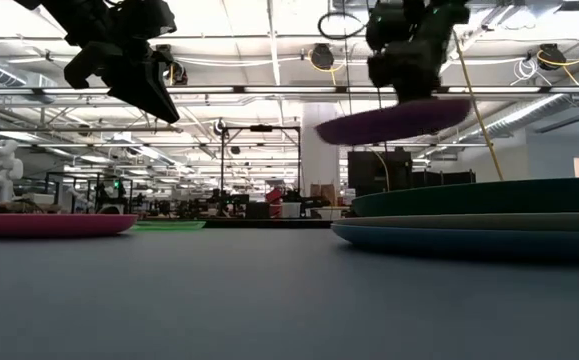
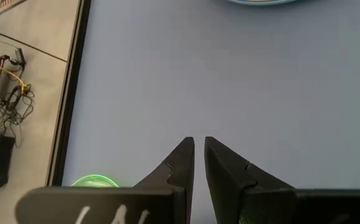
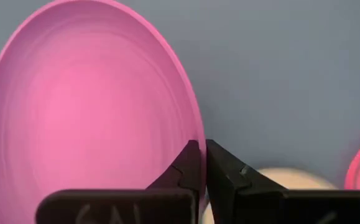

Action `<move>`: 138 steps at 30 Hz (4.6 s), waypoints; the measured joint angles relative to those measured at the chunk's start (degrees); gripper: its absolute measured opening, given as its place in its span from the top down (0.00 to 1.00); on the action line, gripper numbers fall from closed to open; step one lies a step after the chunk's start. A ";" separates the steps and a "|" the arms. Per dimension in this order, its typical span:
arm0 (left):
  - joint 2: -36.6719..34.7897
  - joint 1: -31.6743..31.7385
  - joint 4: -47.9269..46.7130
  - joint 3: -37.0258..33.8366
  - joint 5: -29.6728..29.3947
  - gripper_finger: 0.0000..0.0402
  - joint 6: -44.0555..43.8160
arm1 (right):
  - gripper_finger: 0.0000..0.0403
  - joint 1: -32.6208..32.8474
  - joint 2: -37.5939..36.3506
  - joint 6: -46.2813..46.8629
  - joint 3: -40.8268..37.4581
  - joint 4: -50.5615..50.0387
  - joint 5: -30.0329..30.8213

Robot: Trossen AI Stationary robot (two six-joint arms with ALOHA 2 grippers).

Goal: Stack plastic plates
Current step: Stack the purple plate on top of the dark green plate, then stack the pink plate on top of the purple plate

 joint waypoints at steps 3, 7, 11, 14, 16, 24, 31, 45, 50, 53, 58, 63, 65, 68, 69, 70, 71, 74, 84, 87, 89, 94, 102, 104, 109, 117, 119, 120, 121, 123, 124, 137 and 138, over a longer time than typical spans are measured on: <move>0.02 -0.01 0.00 0.00 0.00 0.88 -0.40 | 0.99 4.73 -2.32 1.17 -3.14 0.32 -0.23; 0.02 0.00 0.00 0.00 0.00 0.88 -0.81 | 0.99 9.42 -6.06 3.56 -11.68 3.84 -0.30; 0.01 0.00 -0.01 0.00 0.00 0.88 -1.45 | 0.99 11.25 -10.87 6.69 -23.41 14.06 -0.32; 0.02 0.00 0.02 0.00 0.00 0.88 -1.58 | 0.99 11.31 -14.13 9.68 -30.44 20.77 -0.19; 0.02 -0.02 0.07 0.00 0.00 0.88 -1.68 | 0.99 11.29 -15.61 11.41 -33.58 22.07 0.06; 0.02 -0.01 1.98 -0.02 0.00 0.88 -1.66 | 0.96 11.29 -16.87 14.18 -37.33 22.23 0.29; 0.02 0.00 3.55 -0.02 0.01 0.88 -4.12 | 0.85 11.27 -16.91 13.96 -37.33 21.72 3.71; 0.90 -0.70 -0.89 -0.03 0.02 0.88 -24.77 | 0.76 11.26 -19.31 12.43 -37.33 21.87 9.60; 2.88 -1.78 -3.98 -0.07 0.02 0.88 -31.83 | 0.76 11.27 -23.24 12.58 -37.33 21.27 9.62; 4.33 -2.33 -4.56 -0.07 0.00 0.88 -36.30 | 0.75 11.27 -25.97 13.75 -37.33 20.35 9.58; 7.76 -2.38 -5.10 -0.07 -2.29 0.88 -47.16 | 0.71 12.53 -31.44 13.58 -37.33 21.70 10.08; 12.09 -1.62 -15.26 -0.07 -5.16 0.88 -62.08 | 0.71 15.99 -36.69 13.07 -37.33 26.37 14.83; 13.88 -0.90 -19.54 -0.07 -5.15 0.88 -68.41 | 0.71 17.15 -38.20 12.11 -37.33 28.85 15.74; 16.36 -0.52 -19.89 -0.07 -4.46 0.88 -73.12 | 0.71 18.35 -39.83 10.42 -37.33 33.10 16.17; 16.88 -0.64 -19.22 -0.07 -3.77 0.88 -73.42 | 0.71 18.69 -40.23 9.91 -37.33 34.28 16.25; 17.35 -0.85 -18.84 0.03 -3.36 0.88 -73.52 | 0.71 18.91 -40.59 9.28 -37.33 35.20 16.27; 17.79 -1.04 -18.77 0.21 -2.94 0.88 -73.63 | 0.71 19.15 -40.92 8.85 -37.33 35.95 16.27; 17.99 -1.78 -18.28 0.46 -2.45 0.88 -74.31 | 0.71 19.57 -41.77 8.58 -37.33 36.81 16.57; 17.97 -4.32 -17.85 0.52 0.52 0.88 -75.40 | 0.71 19.57 -42.02 9.37 -37.32 36.80 16.82; 17.97 -4.10 -17.87 0.52 0.51 0.88 -75.20 | 0.71 19.57 -42.02 9.40 -37.32 36.80 16.82; 17.97 -3.78 -18.04 0.52 0.21 0.88 -74.54 | 0.71 19.57 -42.02 9.25 -37.33 36.80 16.82; 17.97 -2.93 -18.29 0.52 -0.28 0.95 -74.09 | 0.71 19.55 -42.02 7.90 -37.31 36.80 16.82; 17.95 -1.81 -18.21 0.52 0.29 0.91 -76.36 | 0.71 19.55 -42.02 7.37 -37.33 36.80 16.82; 17.94 -1.84 -18.19 0.52 0.75 0.86 -75.79 | 0.71 19.55 -42.02 7.11 -37.31 36.80 16.82; 17.94 -1.82 -18.27 0.52 -0.49 0.73 -75.17 | 0.71 19.55 -42.02 6.34 -37.31 36.82 16.82; 22.00 -1.84 -17.96 0.53 -2.45 0.66 -76.03 | 0.71 19.55 -42.02 5.92 -37.31 36.80 16.82; 24.40 -1.83 -17.28 0.52 -2.47 0.66 -76.06 | 0.71 19.54 -42.00 5.90 -37.31 36.80 16.82; 25.43 -1.81 -16.80 0.52 -2.49 0.66 -76.06 | 0.71 19.55 -42.02 5.90 -37.31 36.81 16.82; 26.36 -1.84 -16.35 0.52 -2.64 0.66 -76.10 | 0.71 19.55 -42.01 5.90 -37.31 36.80 16.82; 27.94 -1.84 -16.37 0.52 -3.14 0.66 -76.45 | 0.71 19.55 -42.00 5.90 -37.31 36.80 16.82; 28.59 -1.83 -16.41 0.52 -3.36 0.66 -76.52 | 0.71 19.55 -42.02 5.90 -37.31 36.82 16.82; 29.77 -2.79 -18.07 1.46 -4.82 0.96 -74.53 | 0.71 19.49 -42.00 4.87 -37.31 36.80 16.82; 29.73 -3.07 -18.42 2.38 -4.83 0.96 -73.63 | 0.71 19.49 -42.00 4.87 -37.31 36.78 16.82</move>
